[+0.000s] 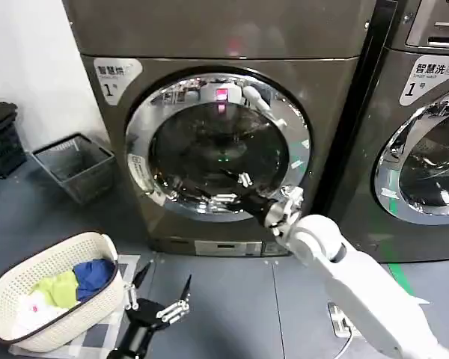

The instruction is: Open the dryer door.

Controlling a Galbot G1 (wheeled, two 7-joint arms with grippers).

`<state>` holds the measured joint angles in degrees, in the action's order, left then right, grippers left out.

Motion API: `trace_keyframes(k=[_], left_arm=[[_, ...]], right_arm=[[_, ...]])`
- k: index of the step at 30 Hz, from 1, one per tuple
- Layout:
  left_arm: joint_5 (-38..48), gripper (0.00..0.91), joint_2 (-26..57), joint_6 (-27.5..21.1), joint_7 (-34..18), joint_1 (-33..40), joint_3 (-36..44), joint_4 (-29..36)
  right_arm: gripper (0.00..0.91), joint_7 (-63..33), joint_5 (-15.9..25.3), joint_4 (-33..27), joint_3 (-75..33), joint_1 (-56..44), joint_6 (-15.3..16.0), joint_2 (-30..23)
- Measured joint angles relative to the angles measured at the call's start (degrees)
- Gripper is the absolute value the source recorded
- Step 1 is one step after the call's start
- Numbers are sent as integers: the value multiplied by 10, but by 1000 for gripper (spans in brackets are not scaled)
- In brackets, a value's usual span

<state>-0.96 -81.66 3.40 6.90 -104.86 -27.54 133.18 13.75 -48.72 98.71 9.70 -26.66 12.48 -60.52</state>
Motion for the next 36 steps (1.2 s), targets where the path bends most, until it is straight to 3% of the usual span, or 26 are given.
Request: trace_keyframes(k=[36], left_arm=[[0,907,0,2,3,-6,-6,8]], right_arm=[[907,8,2,-106,89,91,-4,-78]])
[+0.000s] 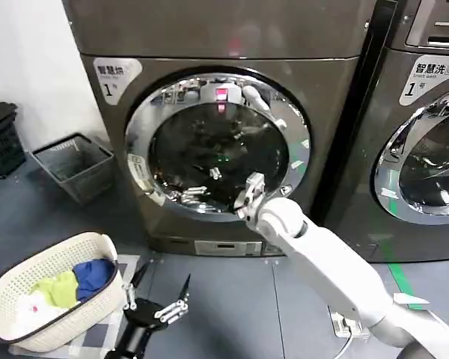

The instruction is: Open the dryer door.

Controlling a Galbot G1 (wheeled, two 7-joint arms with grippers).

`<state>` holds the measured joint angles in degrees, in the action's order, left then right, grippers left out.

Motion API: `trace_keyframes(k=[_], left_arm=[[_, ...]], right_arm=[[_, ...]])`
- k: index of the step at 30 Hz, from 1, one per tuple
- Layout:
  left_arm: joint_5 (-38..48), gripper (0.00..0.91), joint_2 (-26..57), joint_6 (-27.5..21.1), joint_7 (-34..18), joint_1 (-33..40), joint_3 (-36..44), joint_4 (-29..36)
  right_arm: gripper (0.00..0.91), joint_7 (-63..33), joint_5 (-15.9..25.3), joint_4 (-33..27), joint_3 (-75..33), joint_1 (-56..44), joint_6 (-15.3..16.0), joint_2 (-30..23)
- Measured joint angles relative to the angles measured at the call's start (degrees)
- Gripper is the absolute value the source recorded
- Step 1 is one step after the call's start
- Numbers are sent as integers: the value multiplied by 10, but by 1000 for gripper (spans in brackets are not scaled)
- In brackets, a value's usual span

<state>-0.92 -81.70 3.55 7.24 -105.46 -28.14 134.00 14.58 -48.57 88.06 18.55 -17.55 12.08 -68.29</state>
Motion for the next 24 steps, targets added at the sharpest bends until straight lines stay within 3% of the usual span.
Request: trace_keyframes(k=[24], left_arm=[[1,907,-2,-1,0,0,1,7]], right_arm=[[907,-2,0,-44,41,41,0,-46]])
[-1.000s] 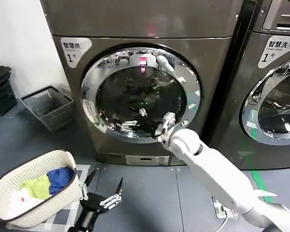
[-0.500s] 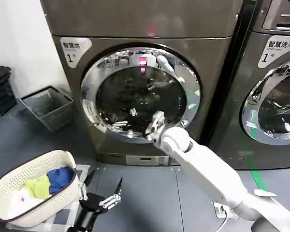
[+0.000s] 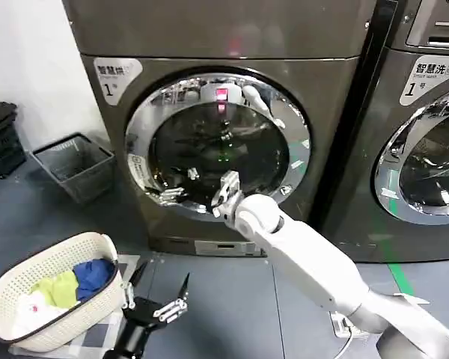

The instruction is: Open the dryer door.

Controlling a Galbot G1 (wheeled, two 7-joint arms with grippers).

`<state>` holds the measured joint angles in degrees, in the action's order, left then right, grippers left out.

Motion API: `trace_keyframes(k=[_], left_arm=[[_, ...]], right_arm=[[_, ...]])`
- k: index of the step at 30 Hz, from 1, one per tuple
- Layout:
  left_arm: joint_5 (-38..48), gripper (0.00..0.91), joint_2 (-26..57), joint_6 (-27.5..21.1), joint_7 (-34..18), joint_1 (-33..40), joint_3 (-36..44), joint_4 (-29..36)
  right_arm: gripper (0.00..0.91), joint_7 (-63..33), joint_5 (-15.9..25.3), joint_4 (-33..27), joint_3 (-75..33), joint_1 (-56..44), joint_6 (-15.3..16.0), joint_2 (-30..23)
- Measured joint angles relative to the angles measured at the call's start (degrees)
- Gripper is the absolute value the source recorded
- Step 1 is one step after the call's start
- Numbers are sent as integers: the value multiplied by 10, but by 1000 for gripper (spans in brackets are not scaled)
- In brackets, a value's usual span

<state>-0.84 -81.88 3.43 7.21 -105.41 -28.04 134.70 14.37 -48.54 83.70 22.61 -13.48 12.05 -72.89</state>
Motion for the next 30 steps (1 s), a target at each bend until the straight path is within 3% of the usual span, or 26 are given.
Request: trace_keyframes(k=[30], left_arm=[[2,907,1,-1,0,-3,0,10]], right_arm=[[907,22,1,-97,28,46,-11,-56]])
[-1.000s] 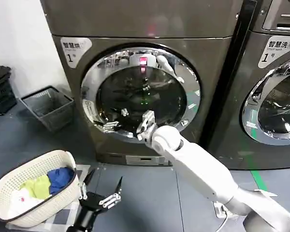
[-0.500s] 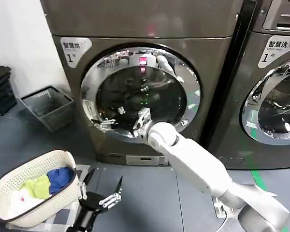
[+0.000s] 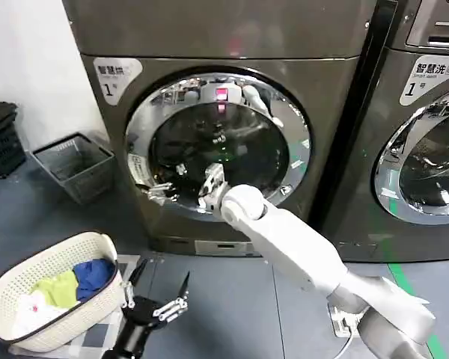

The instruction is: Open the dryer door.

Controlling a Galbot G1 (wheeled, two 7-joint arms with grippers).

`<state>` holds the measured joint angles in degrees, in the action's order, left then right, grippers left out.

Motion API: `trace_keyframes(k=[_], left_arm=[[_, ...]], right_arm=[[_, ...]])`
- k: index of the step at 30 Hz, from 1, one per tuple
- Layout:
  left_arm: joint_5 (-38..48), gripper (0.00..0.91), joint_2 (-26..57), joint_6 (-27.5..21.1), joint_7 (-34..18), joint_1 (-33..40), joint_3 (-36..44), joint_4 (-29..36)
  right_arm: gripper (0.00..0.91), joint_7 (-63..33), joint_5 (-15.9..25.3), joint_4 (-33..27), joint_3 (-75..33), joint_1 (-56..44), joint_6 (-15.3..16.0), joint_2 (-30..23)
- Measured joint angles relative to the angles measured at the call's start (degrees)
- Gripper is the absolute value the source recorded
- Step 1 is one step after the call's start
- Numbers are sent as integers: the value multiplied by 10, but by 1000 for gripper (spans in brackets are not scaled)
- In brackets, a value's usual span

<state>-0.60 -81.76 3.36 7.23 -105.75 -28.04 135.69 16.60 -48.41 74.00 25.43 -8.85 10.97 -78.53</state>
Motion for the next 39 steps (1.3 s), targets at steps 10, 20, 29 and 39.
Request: trace_keyframes(k=[10,20,29,39], left_arm=[[3,907,0,-1,0,3,0,1],[4,907,-1,-3,0,5,0,1],[5,907,1,-3,0,5,-1,1],[15,907,-1,-6,-2,5,-15,1]], right_arm=[[907,2,1,-20,11,8,0,-20],[907,8,1,-35,21,18,1,-38],[907,20,1,-33,27,21,1,-40],[907,33,-7,11,34,7,3,-9]])
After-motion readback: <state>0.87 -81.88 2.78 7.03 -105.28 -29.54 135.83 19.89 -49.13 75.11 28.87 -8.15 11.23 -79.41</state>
